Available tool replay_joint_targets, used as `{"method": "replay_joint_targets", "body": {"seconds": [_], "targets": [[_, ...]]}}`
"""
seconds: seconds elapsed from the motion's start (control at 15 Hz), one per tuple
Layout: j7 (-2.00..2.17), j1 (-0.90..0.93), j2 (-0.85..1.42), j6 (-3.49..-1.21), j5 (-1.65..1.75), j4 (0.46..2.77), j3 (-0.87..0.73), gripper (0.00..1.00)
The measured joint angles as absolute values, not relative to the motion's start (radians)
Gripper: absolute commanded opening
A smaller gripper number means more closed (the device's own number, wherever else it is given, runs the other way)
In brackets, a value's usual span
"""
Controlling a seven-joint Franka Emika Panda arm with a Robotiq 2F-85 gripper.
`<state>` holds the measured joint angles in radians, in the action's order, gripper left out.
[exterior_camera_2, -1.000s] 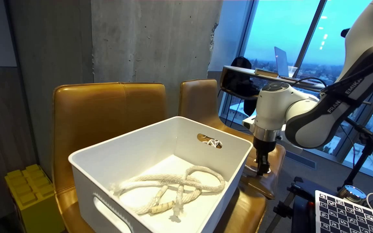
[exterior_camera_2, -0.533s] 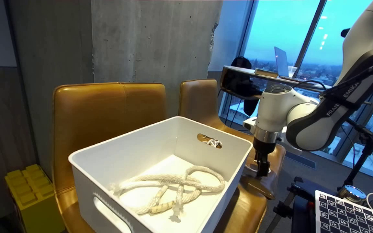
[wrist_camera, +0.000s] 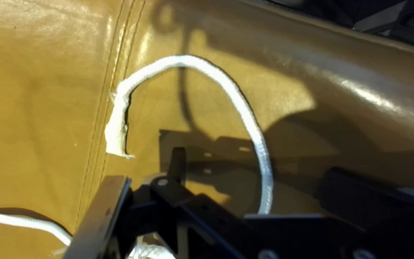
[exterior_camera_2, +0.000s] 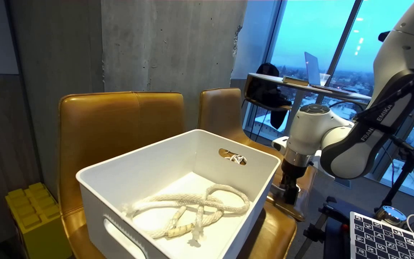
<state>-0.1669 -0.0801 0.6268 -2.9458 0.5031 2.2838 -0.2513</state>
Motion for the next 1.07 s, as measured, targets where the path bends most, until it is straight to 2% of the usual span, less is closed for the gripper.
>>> {"method": "replay_joint_targets", "body": {"seconds": [0.13,0.47,0.6,1.07], "targets": [[-0.168,-0.08,0.626,-2.947,0.483,2.284,-0.251,0.54],[-0.171,-0.081,0.615,-2.947,0.447,2.278,-0.263,0.13],[-0.171,-0.083,0.616,-2.947,0.439,2.271,-0.269,0.01],[-0.171,-0.084,0.621,-2.947,0.431,2.259,-0.281,0.01]]}}
